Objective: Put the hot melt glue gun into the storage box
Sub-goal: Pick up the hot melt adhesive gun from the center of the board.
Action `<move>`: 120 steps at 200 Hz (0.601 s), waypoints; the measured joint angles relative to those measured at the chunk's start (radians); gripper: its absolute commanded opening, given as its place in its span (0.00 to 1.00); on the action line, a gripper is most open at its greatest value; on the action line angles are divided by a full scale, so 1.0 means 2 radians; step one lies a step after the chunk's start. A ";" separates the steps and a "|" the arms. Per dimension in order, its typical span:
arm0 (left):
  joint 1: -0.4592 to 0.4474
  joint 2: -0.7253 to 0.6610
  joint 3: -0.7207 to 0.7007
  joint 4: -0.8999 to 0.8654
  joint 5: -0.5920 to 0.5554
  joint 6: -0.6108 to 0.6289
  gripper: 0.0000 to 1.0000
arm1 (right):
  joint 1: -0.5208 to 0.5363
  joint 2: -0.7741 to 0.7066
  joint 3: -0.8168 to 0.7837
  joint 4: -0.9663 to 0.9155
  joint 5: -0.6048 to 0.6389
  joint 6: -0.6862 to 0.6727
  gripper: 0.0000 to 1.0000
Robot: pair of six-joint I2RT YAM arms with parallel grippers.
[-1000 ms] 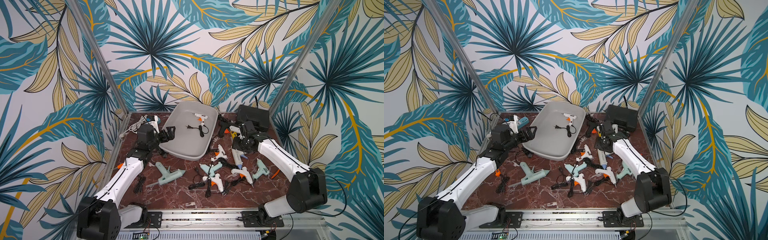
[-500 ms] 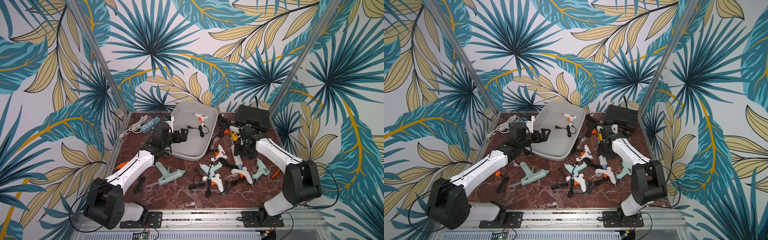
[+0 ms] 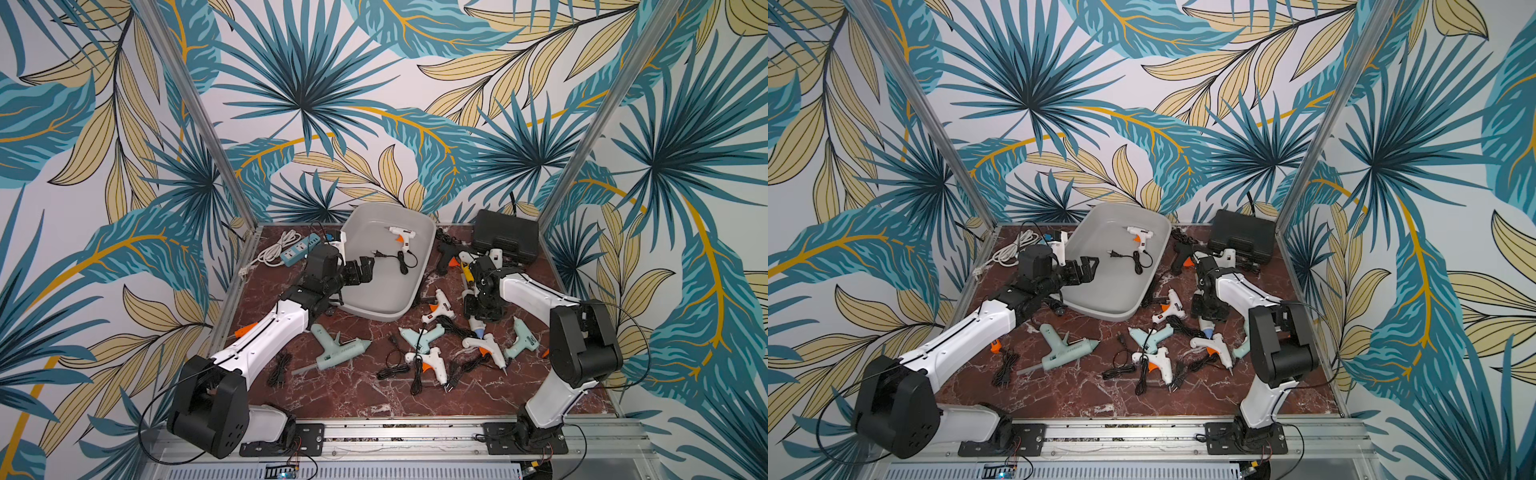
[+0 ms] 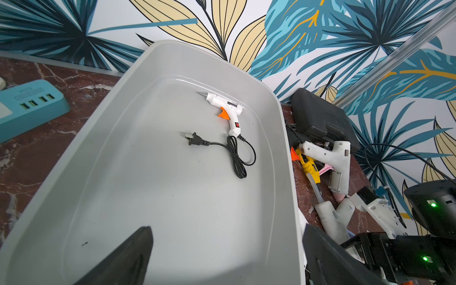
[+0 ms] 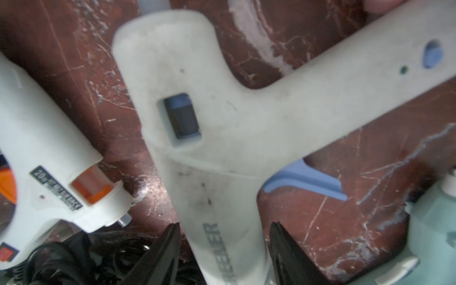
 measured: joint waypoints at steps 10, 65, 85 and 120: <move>0.000 0.000 0.000 0.000 -0.002 0.000 1.00 | 0.000 0.005 0.000 0.005 -0.001 -0.001 0.56; 0.000 0.000 0.000 -0.001 -0.013 -0.001 1.00 | 0.000 0.011 0.000 0.023 -0.001 -0.019 0.27; 0.000 0.000 0.000 -0.003 -0.018 -0.003 1.00 | 0.003 0.010 0.000 0.023 0.003 -0.022 0.19; 0.000 0.000 0.016 -0.031 -0.024 -0.016 1.00 | 0.019 -0.026 -0.004 0.020 0.023 -0.029 0.07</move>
